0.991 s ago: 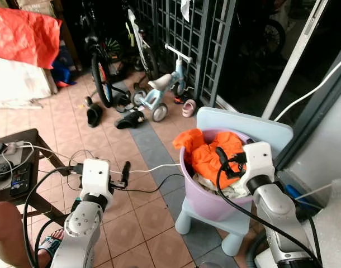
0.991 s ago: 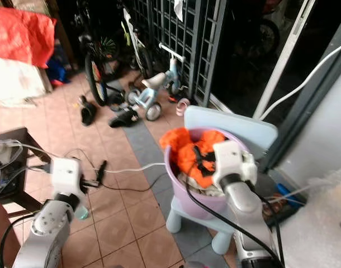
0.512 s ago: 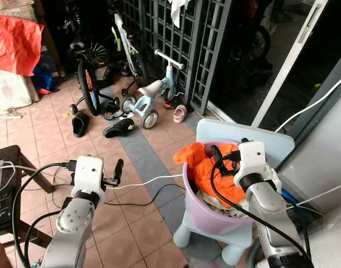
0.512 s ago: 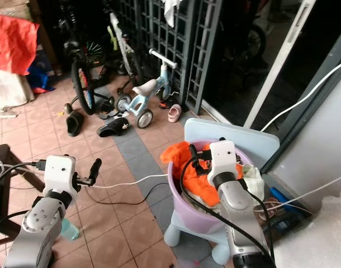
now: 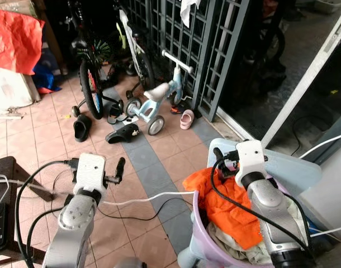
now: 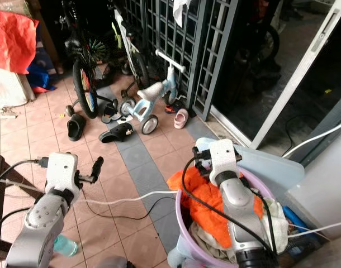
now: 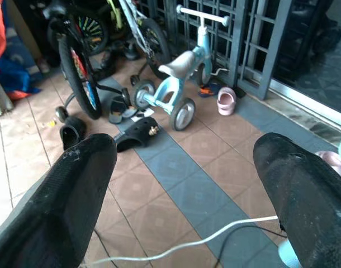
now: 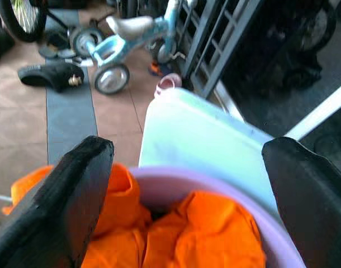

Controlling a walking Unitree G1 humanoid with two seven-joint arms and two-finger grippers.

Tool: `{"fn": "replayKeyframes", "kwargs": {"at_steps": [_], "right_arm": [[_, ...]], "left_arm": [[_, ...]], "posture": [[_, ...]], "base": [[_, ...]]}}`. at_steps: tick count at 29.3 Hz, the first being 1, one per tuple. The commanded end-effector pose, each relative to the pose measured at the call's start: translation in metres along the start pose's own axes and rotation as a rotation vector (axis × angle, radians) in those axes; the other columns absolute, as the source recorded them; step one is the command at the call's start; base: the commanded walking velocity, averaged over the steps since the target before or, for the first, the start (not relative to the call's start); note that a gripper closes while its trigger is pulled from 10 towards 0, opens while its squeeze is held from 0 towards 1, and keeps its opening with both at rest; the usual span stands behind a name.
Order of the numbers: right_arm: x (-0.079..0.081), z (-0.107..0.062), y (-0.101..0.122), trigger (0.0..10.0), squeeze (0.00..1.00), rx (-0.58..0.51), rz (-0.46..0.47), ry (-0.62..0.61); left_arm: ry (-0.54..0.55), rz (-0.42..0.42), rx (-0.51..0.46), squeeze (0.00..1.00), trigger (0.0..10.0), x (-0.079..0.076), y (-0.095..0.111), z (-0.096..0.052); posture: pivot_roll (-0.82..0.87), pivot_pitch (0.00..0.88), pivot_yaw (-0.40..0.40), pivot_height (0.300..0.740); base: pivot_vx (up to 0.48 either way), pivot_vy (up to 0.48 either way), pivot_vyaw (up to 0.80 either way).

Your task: Clothes washing

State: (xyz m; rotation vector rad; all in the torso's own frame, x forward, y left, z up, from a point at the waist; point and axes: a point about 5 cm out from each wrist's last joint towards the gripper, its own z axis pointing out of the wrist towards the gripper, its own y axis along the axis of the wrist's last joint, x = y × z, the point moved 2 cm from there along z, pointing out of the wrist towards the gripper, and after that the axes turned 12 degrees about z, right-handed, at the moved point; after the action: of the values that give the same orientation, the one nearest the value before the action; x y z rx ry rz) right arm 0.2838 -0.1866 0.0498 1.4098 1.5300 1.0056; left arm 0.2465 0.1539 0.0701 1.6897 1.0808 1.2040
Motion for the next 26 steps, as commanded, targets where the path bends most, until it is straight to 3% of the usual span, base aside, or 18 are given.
{"fn": "replayKeyframes", "kwargs": {"at_steps": [1,5,8,15,22,24,26], "right_arm": [[-0.006,0.002,-0.008,10.0,0.00,0.059,0.036,-0.051],[-0.020,0.002,-0.023,10.0,0.00,0.181,0.094,-0.138],[-0.025,0.002,-0.032,10.0,0.00,0.259,0.059,-0.160],[-0.042,0.002,-0.052,10.0,0.00,0.438,0.082,-0.272],[-0.039,0.006,-0.064,9.7,0.00,0.532,0.121,-0.224],[-0.039,0.003,-0.076,0.0,0.00,0.594,0.171,-0.205],[-0.040,0.001,-0.081,0.0,0.00,0.622,0.204,-0.206]], "left_arm": [[0.005,0.023,-0.006,0.00,10.0,0.003,0.004,-0.003],[0.002,0.015,0.008,0.00,10.0,0.001,0.004,-0.007],[-0.014,0.016,0.022,0.00,10.0,-0.003,0.004,-0.012],[-0.038,0.022,0.056,0.00,10.0,-0.007,0.003,-0.025],[-0.052,0.012,0.072,0.00,10.0,-0.012,0.005,-0.039],[-0.057,0.011,0.083,0.00,10.0,-0.013,0.005,-0.043],[-0.059,0.010,0.086,0.00,10.0,-0.014,0.005,-0.044]], "posture": [[0.01,0.004,-0.030,0.740],[0.02,0.019,-0.035,0.740],[0.02,0.037,-0.038,0.740],[0.05,0.099,-0.054,0.740],[0.06,0.140,-0.059,0.740],[0.06,0.161,-0.064,0.740],[0.06,0.167,-0.066,0.740]], "base": [[0.000,0.000,0.00],[0.000,0.000,0.00],[0.000,0.000,0.00],[0.000,0.000,0.00],[0.000,0.000,0.00],[0.000,0.000,0.00],[0.000,0.000,0.00]]}}
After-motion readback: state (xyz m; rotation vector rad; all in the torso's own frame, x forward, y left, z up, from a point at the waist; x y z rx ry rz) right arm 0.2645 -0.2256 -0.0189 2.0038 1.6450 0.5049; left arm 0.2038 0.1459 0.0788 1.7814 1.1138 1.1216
